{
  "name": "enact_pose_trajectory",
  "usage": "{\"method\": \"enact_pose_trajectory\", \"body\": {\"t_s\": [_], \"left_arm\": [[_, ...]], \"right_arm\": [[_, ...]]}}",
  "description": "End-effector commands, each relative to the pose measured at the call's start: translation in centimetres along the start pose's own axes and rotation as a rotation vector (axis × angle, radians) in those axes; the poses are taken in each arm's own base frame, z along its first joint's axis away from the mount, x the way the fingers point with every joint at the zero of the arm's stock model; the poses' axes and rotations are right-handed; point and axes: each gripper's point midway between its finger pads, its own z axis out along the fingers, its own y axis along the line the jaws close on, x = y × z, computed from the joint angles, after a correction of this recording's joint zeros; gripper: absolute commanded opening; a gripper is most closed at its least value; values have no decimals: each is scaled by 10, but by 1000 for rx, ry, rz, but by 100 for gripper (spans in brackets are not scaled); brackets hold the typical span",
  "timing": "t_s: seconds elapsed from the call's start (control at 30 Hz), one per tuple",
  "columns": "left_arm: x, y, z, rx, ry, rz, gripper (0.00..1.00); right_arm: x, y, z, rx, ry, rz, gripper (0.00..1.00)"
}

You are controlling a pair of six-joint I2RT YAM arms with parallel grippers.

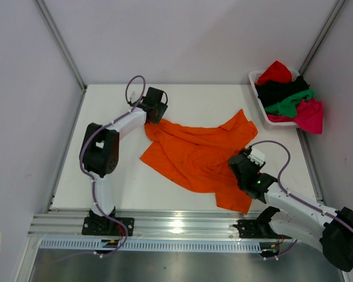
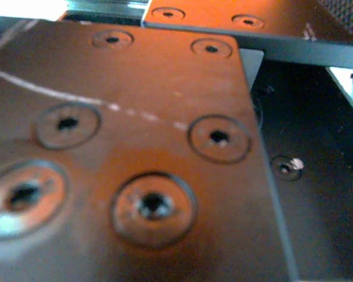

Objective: Fold and stack the t-shirts
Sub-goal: Flatten the tshirt out

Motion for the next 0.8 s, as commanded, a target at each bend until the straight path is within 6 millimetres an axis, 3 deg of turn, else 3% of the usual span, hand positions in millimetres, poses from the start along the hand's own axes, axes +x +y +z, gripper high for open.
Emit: {"method": "enact_pose_trajectory", "body": {"t_s": [0.0,0.3,0.77], "left_arm": [[-22,8,-7,-30,-61,6,59],[-32,29,3,-112,-66,-46,58],[-25,25,22,-109,-17,-51,56]], "right_arm": [[-5,0,-1,4,-20,18,62],[-7,0,-3,7,-24,18,62],[-12,-2,-5,16,-33,11,62]]}}
